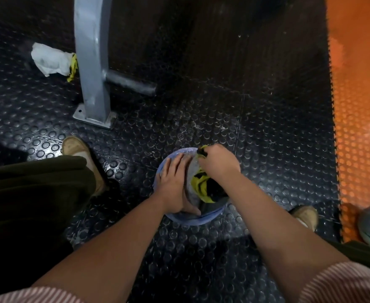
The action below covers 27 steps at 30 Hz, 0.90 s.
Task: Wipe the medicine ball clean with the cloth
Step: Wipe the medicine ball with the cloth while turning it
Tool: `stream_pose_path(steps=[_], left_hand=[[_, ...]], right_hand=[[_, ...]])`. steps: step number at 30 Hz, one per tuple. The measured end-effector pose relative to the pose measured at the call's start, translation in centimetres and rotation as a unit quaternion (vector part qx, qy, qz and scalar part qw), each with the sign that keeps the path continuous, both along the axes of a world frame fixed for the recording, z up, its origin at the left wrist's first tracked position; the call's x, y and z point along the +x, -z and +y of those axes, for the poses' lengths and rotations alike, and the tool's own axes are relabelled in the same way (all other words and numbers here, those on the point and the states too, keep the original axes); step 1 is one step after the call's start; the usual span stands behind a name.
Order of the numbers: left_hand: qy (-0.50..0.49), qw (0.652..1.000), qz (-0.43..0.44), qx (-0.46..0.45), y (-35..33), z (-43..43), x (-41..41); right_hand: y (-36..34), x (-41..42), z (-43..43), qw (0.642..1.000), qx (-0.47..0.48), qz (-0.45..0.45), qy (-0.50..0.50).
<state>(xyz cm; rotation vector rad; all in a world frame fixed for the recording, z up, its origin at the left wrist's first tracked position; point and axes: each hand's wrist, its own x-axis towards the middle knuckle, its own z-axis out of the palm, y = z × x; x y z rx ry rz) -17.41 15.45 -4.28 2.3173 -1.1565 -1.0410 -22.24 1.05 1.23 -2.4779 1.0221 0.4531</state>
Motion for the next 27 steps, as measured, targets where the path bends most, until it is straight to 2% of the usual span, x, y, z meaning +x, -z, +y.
stream_pose_path(steps=[7, 14, 20, 27], left_hand=[[0.015, 1.0, 0.004, 0.009, -0.6, -0.7, 1.1], [0.035, 0.999, -0.008, 0.019, -0.8, -0.5, 0.5], [0.026, 1.0, -0.005, 0.011, -0.7, -0.8, 0.4], [0.024, 1.0, -0.006, -0.007, -0.4, -1.0, 0.8]], right_hand=[[-0.6, -4.1, 0.6, 0.999, 0.03, 0.024, 0.006], [-0.3, -2.1, 0.2, 0.995, 0.037, -0.038, 0.081], [-0.1, 1.3, -1.9, 0.996, 0.068, 0.014, 0.055], [-0.4, -4.4, -0.4, 0.997, 0.064, -0.017, 0.049]])
